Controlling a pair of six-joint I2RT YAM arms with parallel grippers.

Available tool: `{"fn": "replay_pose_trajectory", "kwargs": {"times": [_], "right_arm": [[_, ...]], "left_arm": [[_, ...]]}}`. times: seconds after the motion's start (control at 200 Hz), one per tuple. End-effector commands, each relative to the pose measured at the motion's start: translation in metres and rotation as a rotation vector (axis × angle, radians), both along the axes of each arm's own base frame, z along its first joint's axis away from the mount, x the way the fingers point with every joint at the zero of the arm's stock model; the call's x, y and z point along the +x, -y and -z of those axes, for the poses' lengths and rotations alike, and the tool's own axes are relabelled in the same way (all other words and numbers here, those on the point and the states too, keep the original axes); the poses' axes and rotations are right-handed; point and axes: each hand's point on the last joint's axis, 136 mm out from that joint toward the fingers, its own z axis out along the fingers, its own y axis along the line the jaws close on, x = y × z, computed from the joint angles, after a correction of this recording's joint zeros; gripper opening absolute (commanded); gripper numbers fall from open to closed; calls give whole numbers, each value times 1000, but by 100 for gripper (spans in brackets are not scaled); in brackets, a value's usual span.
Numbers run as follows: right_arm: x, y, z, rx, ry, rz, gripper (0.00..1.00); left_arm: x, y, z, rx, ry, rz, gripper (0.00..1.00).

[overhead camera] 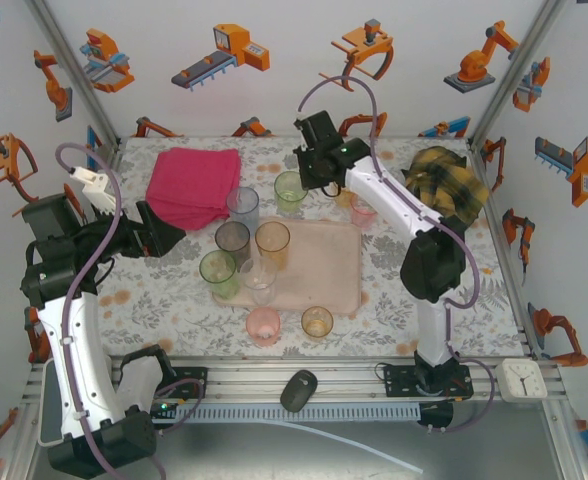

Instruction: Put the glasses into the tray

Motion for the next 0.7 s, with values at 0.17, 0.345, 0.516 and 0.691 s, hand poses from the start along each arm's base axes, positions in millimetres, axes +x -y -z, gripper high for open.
{"fn": "replay_pose_trajectory", "kwargs": {"times": [0.17,0.345,0.516,0.691], "right_arm": [[-7,-5,-8,-30,30,-20,5],[-8,-4,-4,-44,25,-17,6],[-10,-1,3,-65,10,-13,6],[-11,0,14,-85,-11,-15,7]], "left_arm": [[-3,3,-1,-21,14,16,97],[-3,4,0,-25,11,20,97],[-2,4,2,-24,7,21,97],[-1,4,3,-29,1,24,97]]}}
